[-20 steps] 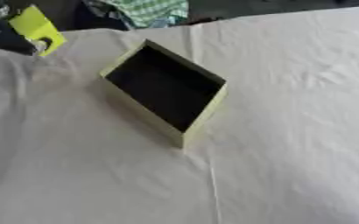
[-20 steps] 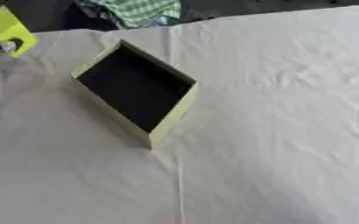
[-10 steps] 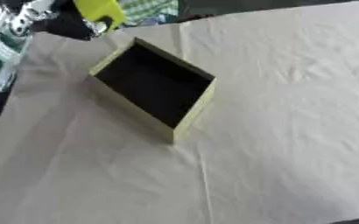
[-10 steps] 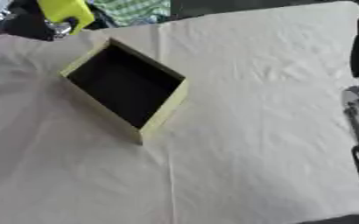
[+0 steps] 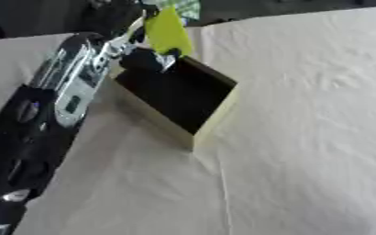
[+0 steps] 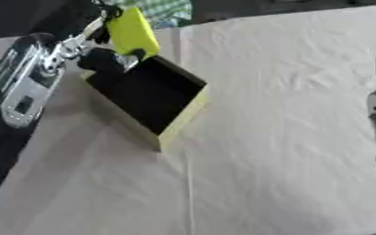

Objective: Pick up objects on the table and place them in the box.

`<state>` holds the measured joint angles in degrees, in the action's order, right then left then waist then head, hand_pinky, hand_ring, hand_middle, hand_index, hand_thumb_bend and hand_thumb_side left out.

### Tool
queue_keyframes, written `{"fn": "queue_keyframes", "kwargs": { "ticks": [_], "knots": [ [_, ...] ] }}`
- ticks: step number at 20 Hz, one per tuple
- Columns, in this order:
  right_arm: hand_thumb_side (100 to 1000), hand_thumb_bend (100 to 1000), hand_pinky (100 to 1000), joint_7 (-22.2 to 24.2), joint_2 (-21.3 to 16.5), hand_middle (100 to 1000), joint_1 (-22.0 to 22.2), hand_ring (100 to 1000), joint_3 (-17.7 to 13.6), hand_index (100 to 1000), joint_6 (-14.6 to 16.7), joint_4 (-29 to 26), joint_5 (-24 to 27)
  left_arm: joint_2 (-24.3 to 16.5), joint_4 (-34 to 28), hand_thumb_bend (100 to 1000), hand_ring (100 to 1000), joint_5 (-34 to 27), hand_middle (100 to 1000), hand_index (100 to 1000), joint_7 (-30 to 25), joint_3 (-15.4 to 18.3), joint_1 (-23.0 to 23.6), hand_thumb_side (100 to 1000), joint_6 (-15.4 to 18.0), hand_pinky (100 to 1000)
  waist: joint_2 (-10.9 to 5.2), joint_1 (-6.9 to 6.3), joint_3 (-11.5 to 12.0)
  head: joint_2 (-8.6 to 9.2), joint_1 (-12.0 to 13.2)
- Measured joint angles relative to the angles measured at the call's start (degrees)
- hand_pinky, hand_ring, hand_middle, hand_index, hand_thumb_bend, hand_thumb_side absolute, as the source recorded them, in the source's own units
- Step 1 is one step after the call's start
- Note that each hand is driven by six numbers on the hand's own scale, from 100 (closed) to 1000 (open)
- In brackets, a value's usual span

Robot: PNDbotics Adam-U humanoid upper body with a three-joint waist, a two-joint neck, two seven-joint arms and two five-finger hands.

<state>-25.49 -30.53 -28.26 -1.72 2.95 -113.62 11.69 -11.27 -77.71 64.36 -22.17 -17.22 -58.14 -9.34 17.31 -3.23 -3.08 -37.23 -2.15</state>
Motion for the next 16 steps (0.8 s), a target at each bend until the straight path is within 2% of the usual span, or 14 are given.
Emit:
{"fn": "queue_keyframes", "kwargs": {
  "ticks": [7,10,11,12,14,15,16],
  "knots": [
    [731,100,767,-0.03,0.00,563,0.00,783,0.00,836,0.00,0.00,0.00,1.70,3.66,100,463,1.27,342,352,-2.33,-1.34,1.24,536,-0.08,577,-0.02,0.00,-0.05,0.00,0.15],
    [732,100,767,-0.10,0.01,562,0.02,784,0.00,837,-0.07,0.00,0.00,1.96,5.38,100,517,0.95,419,491,-2.55,-1.42,1.33,500,-0.17,614,-0.02,0.00,-0.14,0.00,0.15],
    [732,100,767,-0.11,0.02,562,0.04,784,0.00,837,-0.08,0.00,0.00,2.26,5.99,100,557,0.67,466,581,-2.64,-1.47,1.40,536,-0.08,645,-0.02,0.00,-0.24,0.00,0.15],
    [732,100,767,-0.12,0.02,562,0.06,784,0.00,837,-0.08,0.00,0.00,2.48,6.55,100,581,0.50,490,618,-2.72,-1.57,1.46,554,0.03,665,-0.02,0.00,-0.40,0.00,0.15],
    [732,100,767,-0.13,0.02,562,0.08,784,0.00,837,-0.09,0.00,0.00,2.83,7.67,100,742,0.45,657,774,-2.68,-1.64,1.53,617,0.47,789,-0.02,0.00,-0.44,0.00,0.14],
    [732,100,767,-0.13,0.02,562,0.08,784,0.00,837,-0.10,0.00,0.00,2.92,8.23,172,797,0.61,725,821,-2.66,-1.65,1.61,654,0.76,841,-0.02,0.00,-0.46,0.00,0.14],
    [733,100,767,-0.13,0.02,562,0.08,784,0.00,837,-0.10,0.00,0.00,3.01,8.84,306,834,0.86,764,857,-2.67,-1.65,1.65,693,1.14,876,-0.02,0.00,-0.49,0.00,0.14]
  ]
}}
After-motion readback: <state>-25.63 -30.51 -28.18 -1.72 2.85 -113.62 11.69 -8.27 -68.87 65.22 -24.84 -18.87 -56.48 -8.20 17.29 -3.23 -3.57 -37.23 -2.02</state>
